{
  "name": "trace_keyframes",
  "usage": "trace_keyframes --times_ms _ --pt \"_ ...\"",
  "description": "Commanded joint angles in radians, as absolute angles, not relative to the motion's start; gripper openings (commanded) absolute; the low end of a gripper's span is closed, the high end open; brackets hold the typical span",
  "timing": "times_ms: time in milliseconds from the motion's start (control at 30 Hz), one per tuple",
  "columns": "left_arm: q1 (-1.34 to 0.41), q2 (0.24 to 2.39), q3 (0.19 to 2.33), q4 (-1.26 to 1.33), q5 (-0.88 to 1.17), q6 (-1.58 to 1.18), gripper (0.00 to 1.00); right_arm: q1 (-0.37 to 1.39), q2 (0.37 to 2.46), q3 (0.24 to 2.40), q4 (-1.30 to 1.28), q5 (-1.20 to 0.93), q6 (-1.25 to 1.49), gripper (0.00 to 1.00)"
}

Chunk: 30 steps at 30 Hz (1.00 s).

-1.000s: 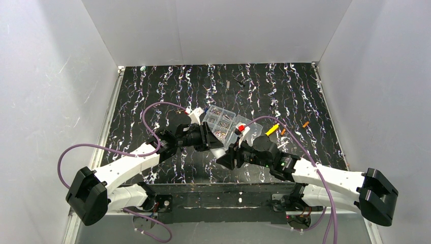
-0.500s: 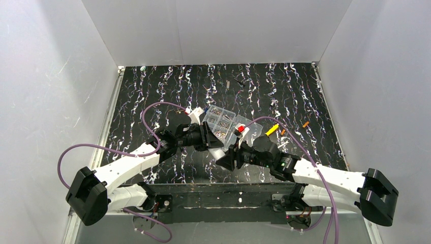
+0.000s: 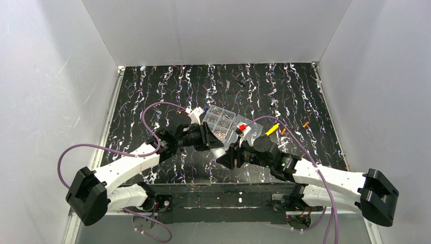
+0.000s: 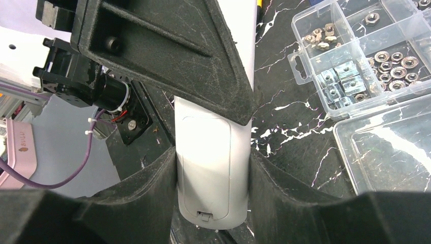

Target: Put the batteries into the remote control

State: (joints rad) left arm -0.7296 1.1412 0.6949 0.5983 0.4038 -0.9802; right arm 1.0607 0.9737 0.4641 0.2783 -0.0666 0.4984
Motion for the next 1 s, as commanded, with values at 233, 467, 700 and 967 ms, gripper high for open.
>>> trace_keyframes --times_ms 233,467,700,967 --pt "-0.733 1.122 0.701 0.602 0.413 -0.975 0.00 1.066 0.947 0.493 0.324 -0.099 0.497 0.39" --pt "-0.733 1.101 0.656 0.675 0.441 -0.974 0.00 1.066 0.840 0.511 0.270 -0.121 0.436 0.79" --pt "-0.733 1.044 0.600 0.791 0.497 -0.979 0.00 1.066 0.683 0.595 0.051 -0.146 0.296 0.83" --pt "-0.733 1.037 0.659 0.785 0.549 -0.971 0.00 1.066 0.547 0.587 -0.071 -0.011 0.136 0.84"
